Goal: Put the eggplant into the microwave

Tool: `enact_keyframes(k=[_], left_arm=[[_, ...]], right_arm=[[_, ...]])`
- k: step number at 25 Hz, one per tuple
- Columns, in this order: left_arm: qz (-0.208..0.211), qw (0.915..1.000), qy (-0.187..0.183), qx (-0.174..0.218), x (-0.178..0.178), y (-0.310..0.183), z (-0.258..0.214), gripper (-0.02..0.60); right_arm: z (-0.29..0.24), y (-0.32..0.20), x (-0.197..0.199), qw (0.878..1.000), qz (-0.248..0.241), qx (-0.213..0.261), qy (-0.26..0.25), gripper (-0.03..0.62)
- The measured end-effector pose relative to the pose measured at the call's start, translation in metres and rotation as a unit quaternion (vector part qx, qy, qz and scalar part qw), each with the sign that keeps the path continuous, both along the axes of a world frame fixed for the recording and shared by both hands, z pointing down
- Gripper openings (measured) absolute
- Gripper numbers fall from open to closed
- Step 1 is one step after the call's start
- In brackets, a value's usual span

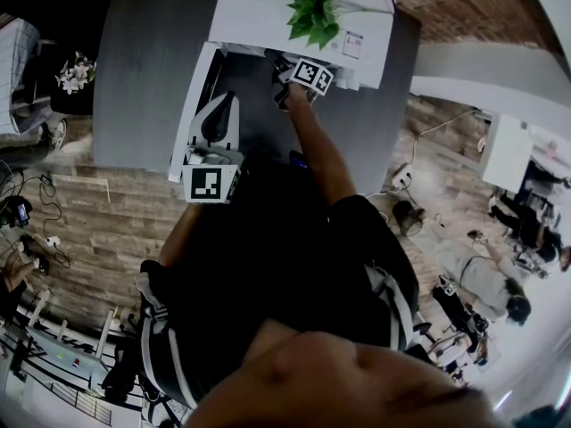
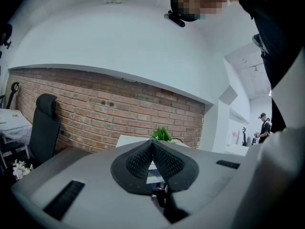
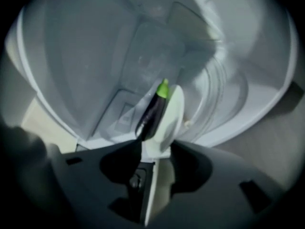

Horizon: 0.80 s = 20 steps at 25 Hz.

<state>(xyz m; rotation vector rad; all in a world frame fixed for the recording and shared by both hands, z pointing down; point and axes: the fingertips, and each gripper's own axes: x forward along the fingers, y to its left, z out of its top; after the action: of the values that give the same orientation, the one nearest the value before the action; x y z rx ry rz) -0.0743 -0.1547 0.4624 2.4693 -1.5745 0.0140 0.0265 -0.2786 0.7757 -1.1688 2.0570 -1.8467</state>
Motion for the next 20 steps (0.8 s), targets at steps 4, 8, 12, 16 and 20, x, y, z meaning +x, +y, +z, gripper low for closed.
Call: enact_keyframes(k=[4, 8, 12, 16, 20], left_arm=[[0.001, 1.0000, -0.001, 0.000, 0.001, 0.000, 0.001, 0.035], [0.003, 1.0000, 0.002, 0.000, 0.001, 0.000, 0.000, 0.035], [0.002, 0.9999, 0.007, -0.008, 0.001, 0.000, 0.002, 0.035], [0.002, 0.9999, 0.009, -0.012, 0.002, 0.000, 0.004, 0.035], [0.004, 0.9999, 0.004, -0.016, 0.002, 0.001, 0.007, 0.035]], right_arm=[[0.000, 0.005, -0.004, 0.997, -0.048, 0.027, 0.055, 0.193], [0.002, 0.009, -0.005, 0.987, -0.089, 0.050, 0.121, 0.198], [0.002, 0.013, -0.008, 0.977, -0.127, 0.067, 0.156, 0.205], [0.003, 0.014, -0.008, 0.971, -0.146, 0.078, 0.173, 0.206], [0.006, 0.015, -0.006, 0.962, -0.163, 0.089, 0.200, 0.204]])
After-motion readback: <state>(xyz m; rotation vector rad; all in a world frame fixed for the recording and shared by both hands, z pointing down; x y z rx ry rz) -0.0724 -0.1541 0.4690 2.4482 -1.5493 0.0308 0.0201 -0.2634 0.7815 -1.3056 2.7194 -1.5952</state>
